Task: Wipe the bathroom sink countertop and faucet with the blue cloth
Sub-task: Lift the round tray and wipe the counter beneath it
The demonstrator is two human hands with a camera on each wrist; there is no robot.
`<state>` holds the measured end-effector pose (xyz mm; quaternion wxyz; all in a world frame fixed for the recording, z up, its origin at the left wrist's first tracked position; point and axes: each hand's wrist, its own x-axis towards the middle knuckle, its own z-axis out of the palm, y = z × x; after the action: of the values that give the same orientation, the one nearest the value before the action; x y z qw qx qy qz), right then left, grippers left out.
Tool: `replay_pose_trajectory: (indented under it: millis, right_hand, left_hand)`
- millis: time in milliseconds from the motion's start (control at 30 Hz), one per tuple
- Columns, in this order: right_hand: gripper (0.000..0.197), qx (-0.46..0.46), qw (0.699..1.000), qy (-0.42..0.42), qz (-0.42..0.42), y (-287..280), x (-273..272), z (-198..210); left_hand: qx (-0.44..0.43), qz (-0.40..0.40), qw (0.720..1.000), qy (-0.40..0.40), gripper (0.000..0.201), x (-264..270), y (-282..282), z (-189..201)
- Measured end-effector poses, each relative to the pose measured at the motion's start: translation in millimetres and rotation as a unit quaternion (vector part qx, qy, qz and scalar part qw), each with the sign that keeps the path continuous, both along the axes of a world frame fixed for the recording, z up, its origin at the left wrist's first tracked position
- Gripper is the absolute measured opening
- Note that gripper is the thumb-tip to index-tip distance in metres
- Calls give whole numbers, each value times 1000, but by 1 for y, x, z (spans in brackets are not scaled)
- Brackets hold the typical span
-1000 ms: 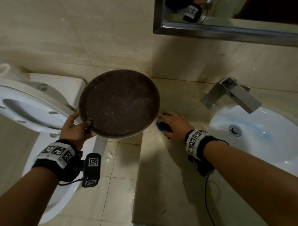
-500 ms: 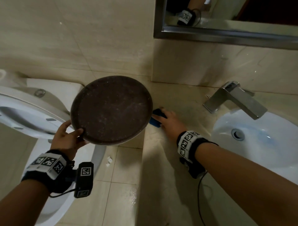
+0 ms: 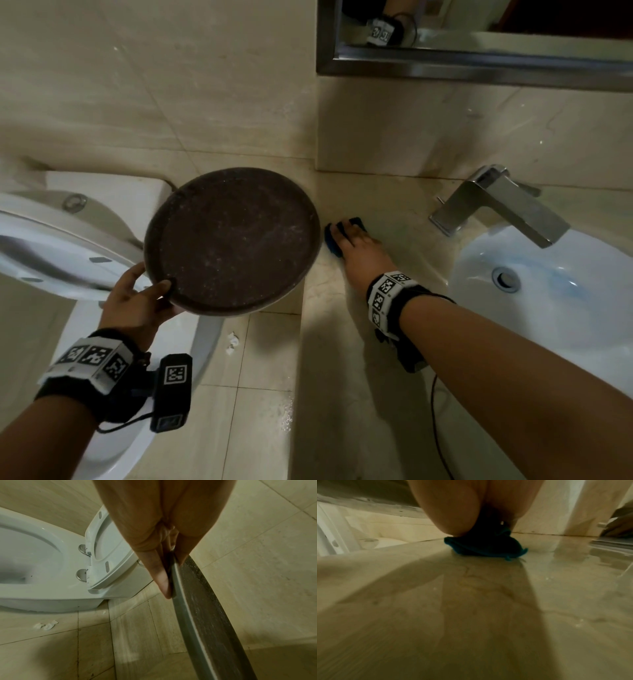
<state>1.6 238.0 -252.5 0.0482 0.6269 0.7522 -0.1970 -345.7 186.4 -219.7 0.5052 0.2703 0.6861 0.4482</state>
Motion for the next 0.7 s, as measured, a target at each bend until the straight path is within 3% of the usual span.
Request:
replay_pose_trajectory:
  millis: [67,200,267,533,700]
  right_hand:
    - [66,-5,999,-17,-41,-5,5,4]
    - [102,-28,994,-58,-87,-17,27,8]
    - [108,-32,991,-84,-104,-25,41,11]
    - [105,-32,979,-112,-166,-76,96,12]
    - [94,-50,967,-45,-246,-94,108,19]
  left_hand:
    - [0,-2,1000,-9,41,7,2,2]
    - [10,-2,1000,-12,40,20,-1,7]
    - [13,-9,1000,-3,39,26,-3,11]
    - [10,-10,1000,-22,38,38,-5,10]
    - [5,-10,999,-39,42,41,-8,11]
